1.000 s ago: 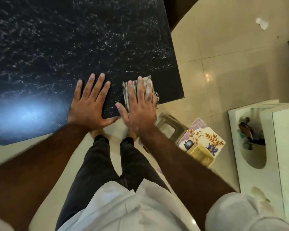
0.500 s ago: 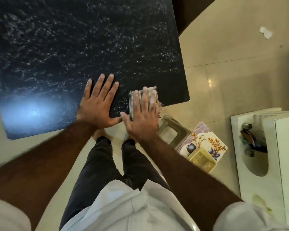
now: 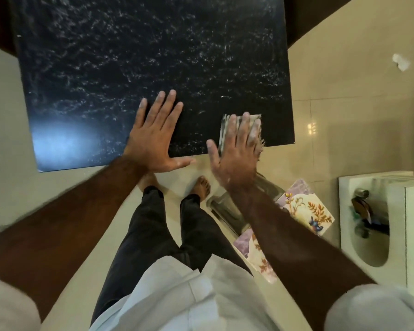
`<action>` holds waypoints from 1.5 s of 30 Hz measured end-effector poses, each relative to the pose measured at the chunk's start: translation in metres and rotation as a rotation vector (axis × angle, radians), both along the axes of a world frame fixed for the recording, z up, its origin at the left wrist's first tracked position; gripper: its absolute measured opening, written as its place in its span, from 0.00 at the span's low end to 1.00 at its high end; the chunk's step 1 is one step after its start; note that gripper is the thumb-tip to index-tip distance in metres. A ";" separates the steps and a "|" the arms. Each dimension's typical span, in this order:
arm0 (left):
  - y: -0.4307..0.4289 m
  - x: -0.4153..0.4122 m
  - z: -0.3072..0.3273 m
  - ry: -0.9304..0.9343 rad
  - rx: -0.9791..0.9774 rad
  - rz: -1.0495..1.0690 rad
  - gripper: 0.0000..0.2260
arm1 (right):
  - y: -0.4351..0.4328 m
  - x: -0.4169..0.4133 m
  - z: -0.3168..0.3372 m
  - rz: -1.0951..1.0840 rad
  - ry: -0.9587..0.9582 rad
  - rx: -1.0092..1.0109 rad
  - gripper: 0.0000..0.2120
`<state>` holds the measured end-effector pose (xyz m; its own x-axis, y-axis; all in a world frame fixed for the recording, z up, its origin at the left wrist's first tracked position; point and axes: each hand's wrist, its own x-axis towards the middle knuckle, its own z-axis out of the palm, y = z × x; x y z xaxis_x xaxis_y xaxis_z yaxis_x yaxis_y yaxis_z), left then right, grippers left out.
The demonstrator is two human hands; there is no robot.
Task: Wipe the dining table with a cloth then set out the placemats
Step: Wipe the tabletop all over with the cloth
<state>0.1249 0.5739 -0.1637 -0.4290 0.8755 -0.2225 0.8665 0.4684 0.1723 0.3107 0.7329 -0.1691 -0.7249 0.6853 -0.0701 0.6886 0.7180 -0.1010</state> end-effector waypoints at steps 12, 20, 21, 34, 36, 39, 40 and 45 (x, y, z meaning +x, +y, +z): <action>-0.049 -0.006 -0.015 0.149 -0.098 0.056 0.62 | 0.004 -0.042 -0.008 0.185 0.057 0.103 0.42; -0.049 -0.005 -0.018 0.150 -0.099 0.058 0.58 | -0.057 -0.031 0.000 0.203 0.003 0.005 0.44; -0.049 -0.005 -0.018 0.150 -0.094 0.058 0.57 | -0.066 -0.040 -0.001 0.234 0.028 0.003 0.43; -0.072 -0.017 -0.016 0.106 -0.103 0.236 0.66 | -0.057 -0.053 -0.001 0.084 0.012 0.028 0.46; -0.073 -0.018 -0.016 0.100 -0.102 0.223 0.64 | -0.088 -0.060 0.001 0.132 0.013 -0.029 0.47; -0.071 -0.018 -0.016 0.085 -0.098 0.216 0.60 | -0.121 -0.083 0.005 0.164 0.001 -0.126 0.47; -0.072 -0.019 -0.016 0.074 -0.088 0.217 0.60 | -0.124 -0.090 0.007 0.155 0.005 -0.152 0.47; -0.075 -0.021 -0.009 -0.024 -0.043 0.202 0.68 | -0.090 -0.086 0.025 0.254 0.138 -0.377 0.41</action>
<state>0.1041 0.4988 -0.1726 -0.5890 0.7617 -0.2701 0.7501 0.6396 0.1681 0.2242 0.6426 -0.1440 -0.8860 0.4308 -0.1715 0.4583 0.7575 -0.4649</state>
